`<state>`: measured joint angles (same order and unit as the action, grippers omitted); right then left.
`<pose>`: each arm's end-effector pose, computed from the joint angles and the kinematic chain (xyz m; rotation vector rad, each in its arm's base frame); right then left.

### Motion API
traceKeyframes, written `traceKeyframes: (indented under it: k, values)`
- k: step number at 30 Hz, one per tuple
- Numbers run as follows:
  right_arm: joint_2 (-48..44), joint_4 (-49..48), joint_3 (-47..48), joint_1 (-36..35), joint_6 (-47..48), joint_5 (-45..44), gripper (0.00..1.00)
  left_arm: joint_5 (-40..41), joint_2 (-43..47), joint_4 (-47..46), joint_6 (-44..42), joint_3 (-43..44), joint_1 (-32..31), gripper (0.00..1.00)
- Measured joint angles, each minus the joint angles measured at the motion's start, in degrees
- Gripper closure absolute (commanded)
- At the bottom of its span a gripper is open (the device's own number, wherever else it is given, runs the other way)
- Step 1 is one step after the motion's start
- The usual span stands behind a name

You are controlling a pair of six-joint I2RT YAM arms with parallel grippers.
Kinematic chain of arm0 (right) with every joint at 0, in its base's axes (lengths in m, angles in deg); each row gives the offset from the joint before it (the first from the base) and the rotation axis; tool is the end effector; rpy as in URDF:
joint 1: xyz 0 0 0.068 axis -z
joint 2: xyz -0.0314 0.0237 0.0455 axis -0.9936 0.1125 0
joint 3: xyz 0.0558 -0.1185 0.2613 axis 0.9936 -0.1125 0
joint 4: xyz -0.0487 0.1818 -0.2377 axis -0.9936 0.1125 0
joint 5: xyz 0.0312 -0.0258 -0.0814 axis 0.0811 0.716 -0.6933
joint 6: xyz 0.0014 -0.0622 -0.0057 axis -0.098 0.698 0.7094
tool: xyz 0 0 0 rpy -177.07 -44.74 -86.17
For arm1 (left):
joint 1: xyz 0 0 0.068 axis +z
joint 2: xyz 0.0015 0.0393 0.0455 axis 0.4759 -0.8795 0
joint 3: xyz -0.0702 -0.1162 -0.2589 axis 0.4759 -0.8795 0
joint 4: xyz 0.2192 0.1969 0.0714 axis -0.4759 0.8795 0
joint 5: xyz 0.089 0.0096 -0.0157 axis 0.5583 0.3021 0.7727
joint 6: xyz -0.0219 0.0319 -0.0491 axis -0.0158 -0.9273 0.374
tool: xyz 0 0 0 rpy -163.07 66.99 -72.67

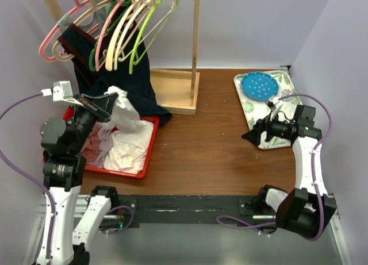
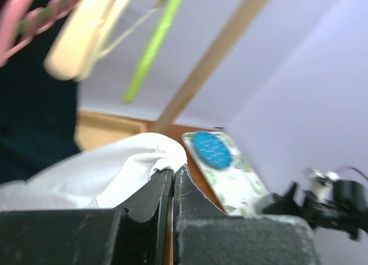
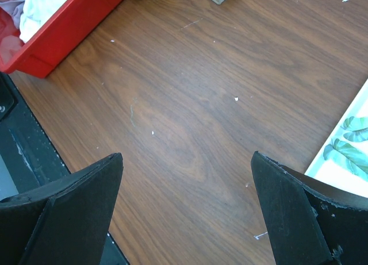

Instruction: Place the tank top on the hanger

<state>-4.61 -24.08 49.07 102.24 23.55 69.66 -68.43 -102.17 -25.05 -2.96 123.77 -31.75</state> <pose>0.2385 -0.0374 0.2839 -0.5802 2.0227 0.8110 0.1499 -0.0206 0.4694 -0.2323 1.4763 -0.7645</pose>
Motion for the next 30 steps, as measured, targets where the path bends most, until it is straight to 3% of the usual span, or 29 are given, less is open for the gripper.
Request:
traceKeyframes:
  k: [6,14,18,25,30]
  values:
    - [-0.44,1.57,0.02,0.00,2.19,0.57,0.01,-14.40,-5.84,-10.91,5.53,7.93,-1.33,1.00]
    - [-0.83,6.58,1.18,0.00,8.66,4.11,0.01,-21.70,-12.24,-22.47,11.19,11.85,-11.52,1.00]
    - [-0.61,11.47,2.93,0.00,13.81,4.96,0.01,-19.47,-14.29,-23.65,10.34,11.52,-21.84,1.00]
    - [0.87,23.61,10.69,-0.02,25.27,2.71,0.01,-5.51,-23.65,-22.99,1.51,11.37,-47.06,1.00]
    - [0.20,28.92,13.07,-0.02,31.23,-0.76,0.02,3.06,-33.79,-24.52,-0.68,8.48,-52.89,1.00]
